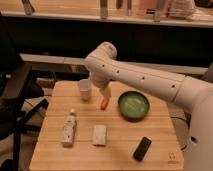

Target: Place the ceramic cup in the ceramic bowl

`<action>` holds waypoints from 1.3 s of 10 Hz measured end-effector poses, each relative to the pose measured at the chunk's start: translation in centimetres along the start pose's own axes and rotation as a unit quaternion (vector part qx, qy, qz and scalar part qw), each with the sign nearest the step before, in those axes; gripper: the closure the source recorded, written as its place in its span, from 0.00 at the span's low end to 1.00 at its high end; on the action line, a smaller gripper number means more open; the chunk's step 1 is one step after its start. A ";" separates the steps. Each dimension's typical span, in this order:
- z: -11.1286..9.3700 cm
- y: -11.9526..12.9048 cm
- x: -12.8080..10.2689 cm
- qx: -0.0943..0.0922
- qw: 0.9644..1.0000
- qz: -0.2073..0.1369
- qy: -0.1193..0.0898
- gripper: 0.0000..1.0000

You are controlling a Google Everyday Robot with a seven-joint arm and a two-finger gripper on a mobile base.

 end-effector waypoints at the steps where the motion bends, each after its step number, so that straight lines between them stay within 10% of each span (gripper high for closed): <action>1: 0.4 -0.3 -0.2 0.001 1.000 -0.008 -0.005 0.20; 13: 5.7 -3.3 -0.6 0.010 0.995 -0.079 -0.053 0.20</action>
